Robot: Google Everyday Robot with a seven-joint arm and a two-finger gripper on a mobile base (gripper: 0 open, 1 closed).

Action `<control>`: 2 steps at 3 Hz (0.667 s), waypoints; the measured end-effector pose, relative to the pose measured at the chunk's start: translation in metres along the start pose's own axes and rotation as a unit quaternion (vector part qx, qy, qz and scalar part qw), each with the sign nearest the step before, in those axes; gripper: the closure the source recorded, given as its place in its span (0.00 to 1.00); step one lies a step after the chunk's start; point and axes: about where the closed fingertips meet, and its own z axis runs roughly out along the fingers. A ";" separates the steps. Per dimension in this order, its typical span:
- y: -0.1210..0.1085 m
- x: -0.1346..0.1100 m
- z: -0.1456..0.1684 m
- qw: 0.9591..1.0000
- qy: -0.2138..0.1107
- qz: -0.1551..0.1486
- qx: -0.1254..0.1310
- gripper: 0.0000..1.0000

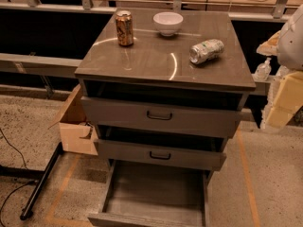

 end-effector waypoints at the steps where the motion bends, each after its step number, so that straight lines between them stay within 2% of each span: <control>1: 0.000 0.000 0.000 1.000 0.000 0.000 0.000 0.00; 2: -0.010 0.002 0.005 0.998 -0.047 0.027 0.018 0.00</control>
Offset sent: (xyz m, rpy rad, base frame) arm 0.0492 -0.0272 -0.0071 0.4419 -0.2162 -0.1604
